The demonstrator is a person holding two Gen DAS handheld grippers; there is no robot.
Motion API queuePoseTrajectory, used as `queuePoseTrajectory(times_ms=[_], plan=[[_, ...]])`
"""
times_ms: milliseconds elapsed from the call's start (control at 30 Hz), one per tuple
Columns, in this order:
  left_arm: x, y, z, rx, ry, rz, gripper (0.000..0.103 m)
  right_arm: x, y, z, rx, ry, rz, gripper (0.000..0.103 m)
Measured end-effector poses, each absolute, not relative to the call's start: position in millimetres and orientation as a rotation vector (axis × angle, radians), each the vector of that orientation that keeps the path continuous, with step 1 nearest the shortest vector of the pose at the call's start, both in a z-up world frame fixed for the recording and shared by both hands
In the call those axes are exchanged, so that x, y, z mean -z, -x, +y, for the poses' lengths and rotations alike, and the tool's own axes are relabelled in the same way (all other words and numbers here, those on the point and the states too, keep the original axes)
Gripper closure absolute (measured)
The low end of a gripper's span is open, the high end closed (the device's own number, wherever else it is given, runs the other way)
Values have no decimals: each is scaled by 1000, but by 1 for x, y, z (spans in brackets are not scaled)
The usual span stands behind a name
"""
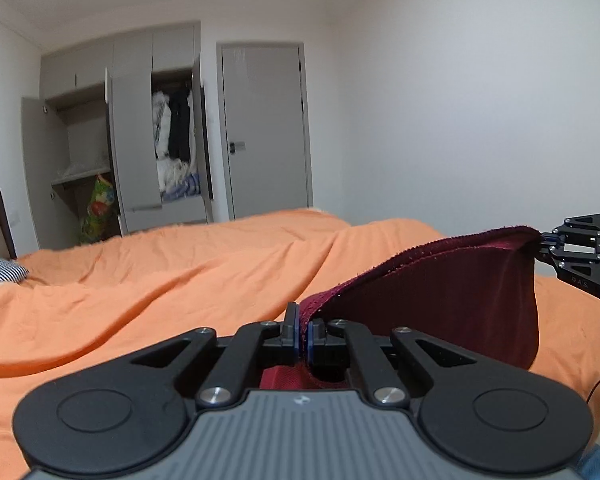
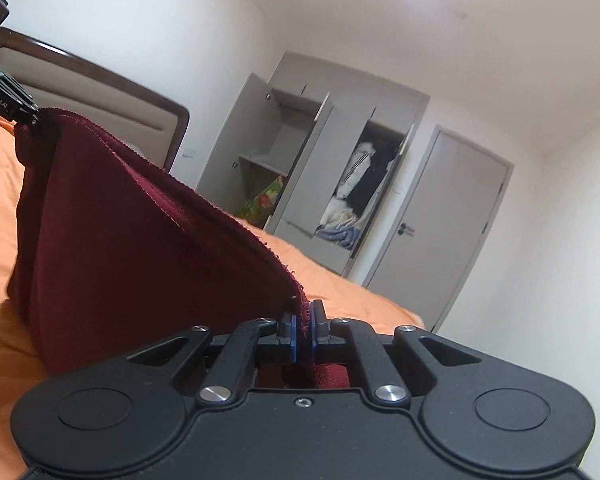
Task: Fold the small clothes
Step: 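Lift the hem with both grippers and carry it toward the collar, then lay the hem over the collar and open both grippers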
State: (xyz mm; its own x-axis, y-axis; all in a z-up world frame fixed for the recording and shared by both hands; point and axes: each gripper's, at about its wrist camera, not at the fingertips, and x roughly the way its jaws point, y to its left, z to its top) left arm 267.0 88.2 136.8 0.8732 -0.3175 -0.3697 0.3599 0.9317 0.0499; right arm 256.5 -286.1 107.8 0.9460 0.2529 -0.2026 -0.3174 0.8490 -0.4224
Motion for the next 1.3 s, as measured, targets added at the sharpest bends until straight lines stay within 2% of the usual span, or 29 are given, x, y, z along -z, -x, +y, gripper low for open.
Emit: queuePoseTrajectory(times_ms=[167,500,633,733,800,833,867,900,933,967,1033,1300], plan=[[-120,-353,89,326,-69,476,100,-93,-330,-274,-325,510,232,97],[-48,-478,93,300,-26,741,100,-12,-438,-259,-356,508,509,95],[-26,-502,103,290,91,823,98,7,-453,-254,-360,478,582,79],[-13,-507,114,273,179,864,94,16,-464,-254,-344,453,619,61],[-3,-512,120,263,203,882,83,20,-466,-258,-341,424,631,48],[0,-511,123,254,211,886,72,21,-466,-261,-339,406,637,39],[1,-511,123,248,216,883,53,21,-468,-265,-333,390,641,30],[2,-511,124,236,217,873,39,19,-474,-267,-324,374,643,26],[1,-510,127,218,217,853,13,19,-474,-269,-316,357,642,18],[0,-506,131,205,219,822,1,19,-472,-272,-311,340,638,11],[-2,-494,141,214,234,759,1,21,-463,-281,-299,307,624,3],[7,-485,163,220,326,734,1,21,-445,-313,-254,191,591,1]])
